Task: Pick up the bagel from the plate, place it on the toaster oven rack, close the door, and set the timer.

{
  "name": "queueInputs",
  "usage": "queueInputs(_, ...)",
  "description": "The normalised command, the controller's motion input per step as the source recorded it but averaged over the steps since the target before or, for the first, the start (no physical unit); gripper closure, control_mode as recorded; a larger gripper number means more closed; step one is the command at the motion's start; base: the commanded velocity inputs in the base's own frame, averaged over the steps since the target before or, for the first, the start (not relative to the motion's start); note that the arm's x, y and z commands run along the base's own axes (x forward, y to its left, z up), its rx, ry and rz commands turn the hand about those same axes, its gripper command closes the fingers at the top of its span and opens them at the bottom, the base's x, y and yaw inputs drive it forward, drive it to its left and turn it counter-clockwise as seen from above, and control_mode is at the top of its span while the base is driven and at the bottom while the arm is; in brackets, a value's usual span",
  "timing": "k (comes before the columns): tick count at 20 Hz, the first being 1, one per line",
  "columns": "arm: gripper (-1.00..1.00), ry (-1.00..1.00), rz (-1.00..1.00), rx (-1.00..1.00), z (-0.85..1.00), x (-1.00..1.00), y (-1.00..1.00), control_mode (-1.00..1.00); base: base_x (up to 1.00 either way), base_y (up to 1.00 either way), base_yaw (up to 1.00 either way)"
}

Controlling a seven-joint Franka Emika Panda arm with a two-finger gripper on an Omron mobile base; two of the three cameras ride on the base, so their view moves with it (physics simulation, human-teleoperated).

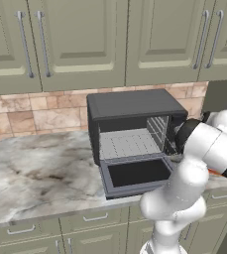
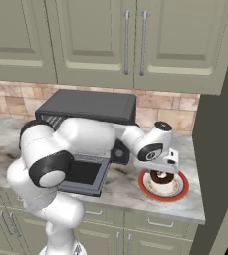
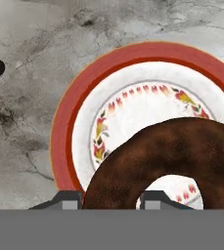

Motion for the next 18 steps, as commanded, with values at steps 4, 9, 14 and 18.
queueInputs(4, 1.0, -0.17, -0.01, -0.01, 1.0, -0.76, 0.55, -1.0, 0.0, 0.0, 0.0)
queueInputs(9, 1.0, 0.0, 0.0, 0.0, 0.99, -0.48, 0.67, -1.0, 0.0, 0.0, 0.0)
queueInputs(14, 1.0, 0.09, 0.0, -0.01, 0.81, -0.06, 0.97, -1.0, 0.0, 0.0, 0.0)
queueInputs(18, 1.0, 0.08, 0.0, 0.0, 0.54, 0.0, 1.0, -1.0, 0.0, 0.0, 0.0)
